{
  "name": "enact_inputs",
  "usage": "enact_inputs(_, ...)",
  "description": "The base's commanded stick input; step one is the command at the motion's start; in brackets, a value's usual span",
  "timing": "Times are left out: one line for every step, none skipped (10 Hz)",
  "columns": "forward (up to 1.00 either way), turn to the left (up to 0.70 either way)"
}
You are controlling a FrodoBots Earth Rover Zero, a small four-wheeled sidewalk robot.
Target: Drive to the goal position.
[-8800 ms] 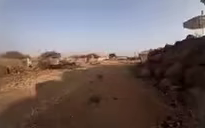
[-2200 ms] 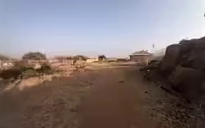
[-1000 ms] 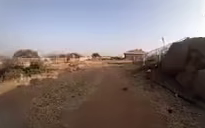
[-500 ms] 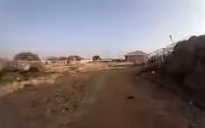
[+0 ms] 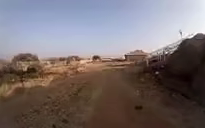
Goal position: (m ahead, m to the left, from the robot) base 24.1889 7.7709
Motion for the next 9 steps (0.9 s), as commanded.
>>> enact_inputs(0.70, 0.00)
enact_inputs(0.70, 0.00)
enact_inputs(0.70, -0.02)
enact_inputs(0.70, -0.28)
enact_inputs(0.70, -0.35)
enact_inputs(0.70, -0.35)
enact_inputs(0.70, -0.20)
enact_inputs(0.70, 0.00)
enact_inputs(0.70, 0.00)
